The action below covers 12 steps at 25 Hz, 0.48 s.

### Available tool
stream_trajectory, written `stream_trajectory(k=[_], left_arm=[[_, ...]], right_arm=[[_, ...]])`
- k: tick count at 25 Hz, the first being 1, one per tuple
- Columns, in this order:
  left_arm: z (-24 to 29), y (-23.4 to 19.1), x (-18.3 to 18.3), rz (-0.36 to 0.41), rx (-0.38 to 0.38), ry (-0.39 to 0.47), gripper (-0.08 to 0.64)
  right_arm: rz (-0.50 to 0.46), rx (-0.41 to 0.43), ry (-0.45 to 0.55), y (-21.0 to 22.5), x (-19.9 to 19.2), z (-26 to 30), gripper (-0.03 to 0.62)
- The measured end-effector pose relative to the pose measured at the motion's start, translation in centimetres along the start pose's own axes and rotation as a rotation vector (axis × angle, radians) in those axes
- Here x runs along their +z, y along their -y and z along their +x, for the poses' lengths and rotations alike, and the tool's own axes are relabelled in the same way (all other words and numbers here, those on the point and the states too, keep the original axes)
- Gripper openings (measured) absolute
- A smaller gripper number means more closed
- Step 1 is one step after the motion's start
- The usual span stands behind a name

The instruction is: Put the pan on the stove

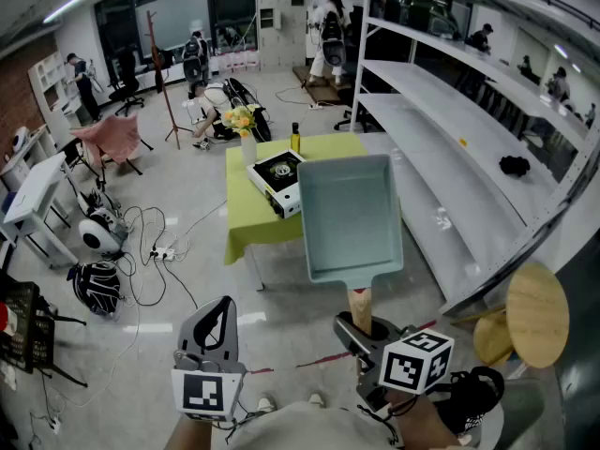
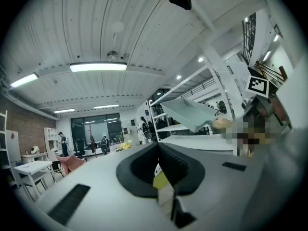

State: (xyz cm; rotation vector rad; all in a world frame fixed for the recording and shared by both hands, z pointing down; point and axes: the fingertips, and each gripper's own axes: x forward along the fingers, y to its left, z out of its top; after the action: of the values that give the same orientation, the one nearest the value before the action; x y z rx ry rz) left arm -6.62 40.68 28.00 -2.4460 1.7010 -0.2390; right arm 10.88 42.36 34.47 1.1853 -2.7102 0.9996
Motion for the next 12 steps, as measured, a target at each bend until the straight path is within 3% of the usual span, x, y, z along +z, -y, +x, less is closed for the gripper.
stream_trajectory(k=[6,12], left_arm=[[1.0,0.6,-0.5,0.048,-0.010,-0.010,0.006],[1.8,1.4,-0.4,0.021,0.006,-0.024,0.006]], right_arm=[[0.018,-0.011,-0.008,1.5,0.3,0.3,0.052],[0.038,0.016,-0.020,2.5,0.7,0.4,0.052]])
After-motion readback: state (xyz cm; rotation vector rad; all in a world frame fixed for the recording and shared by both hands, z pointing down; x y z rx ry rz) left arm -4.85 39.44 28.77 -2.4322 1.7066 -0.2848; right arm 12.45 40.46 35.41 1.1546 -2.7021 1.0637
